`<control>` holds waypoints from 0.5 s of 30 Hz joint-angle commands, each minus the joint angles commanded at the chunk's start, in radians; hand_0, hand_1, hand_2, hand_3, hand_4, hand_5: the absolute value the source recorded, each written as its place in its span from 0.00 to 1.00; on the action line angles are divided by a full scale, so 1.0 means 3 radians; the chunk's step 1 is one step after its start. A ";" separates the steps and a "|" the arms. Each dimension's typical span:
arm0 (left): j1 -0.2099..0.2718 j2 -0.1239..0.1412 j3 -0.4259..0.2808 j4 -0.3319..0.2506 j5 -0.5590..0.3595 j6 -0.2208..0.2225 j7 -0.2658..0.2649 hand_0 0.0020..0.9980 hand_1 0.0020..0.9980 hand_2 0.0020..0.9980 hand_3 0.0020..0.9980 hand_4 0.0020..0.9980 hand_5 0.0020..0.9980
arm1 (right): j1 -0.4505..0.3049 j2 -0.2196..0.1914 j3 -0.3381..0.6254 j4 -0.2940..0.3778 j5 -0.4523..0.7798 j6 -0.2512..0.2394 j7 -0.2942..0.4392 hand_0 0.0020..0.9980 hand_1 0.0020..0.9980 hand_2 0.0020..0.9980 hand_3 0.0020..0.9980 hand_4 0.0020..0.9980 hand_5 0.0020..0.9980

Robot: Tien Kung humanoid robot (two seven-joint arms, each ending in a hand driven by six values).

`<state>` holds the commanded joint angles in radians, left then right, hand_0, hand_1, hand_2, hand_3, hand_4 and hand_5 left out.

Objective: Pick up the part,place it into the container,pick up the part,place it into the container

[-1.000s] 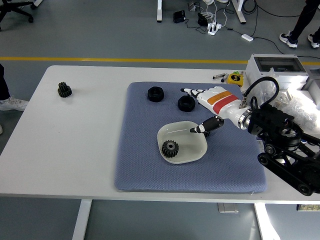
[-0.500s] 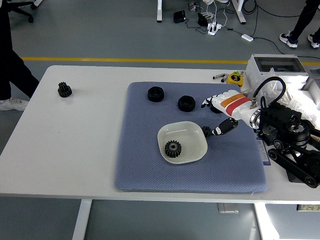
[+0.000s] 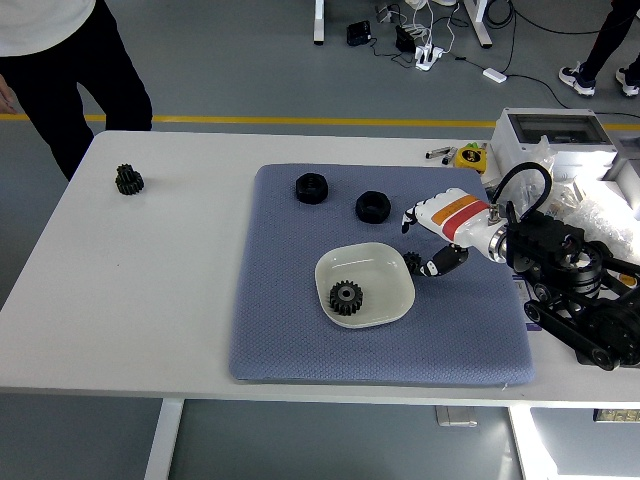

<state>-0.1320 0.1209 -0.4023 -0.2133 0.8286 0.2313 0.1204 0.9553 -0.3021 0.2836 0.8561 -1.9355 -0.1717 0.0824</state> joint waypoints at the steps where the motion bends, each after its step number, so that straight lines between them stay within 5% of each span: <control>1: -0.0002 -0.0002 -0.0004 0.0000 0.0005 0.0001 0.0001 0.65 0.66 0.61 0.55 0.59 0.47 | 0.0003 0.0019 -0.0025 -0.0031 0.0009 0.0001 0.0005 0.37 0.52 0.65 0.64 0.92 0.31; 15: -0.0031 -0.0012 -0.0057 -0.0008 0.0097 -0.0017 0.0025 0.65 0.66 0.61 0.55 0.59 0.47 | 0.0051 0.0197 -0.0211 -0.0321 0.0148 -0.0016 0.0018 0.37 0.52 0.64 0.63 0.88 0.30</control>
<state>-0.1412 0.1174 -0.4195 -0.2157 0.8576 0.2261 0.1279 0.9705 -0.2429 0.2203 0.7597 -1.8911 -0.1765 0.0880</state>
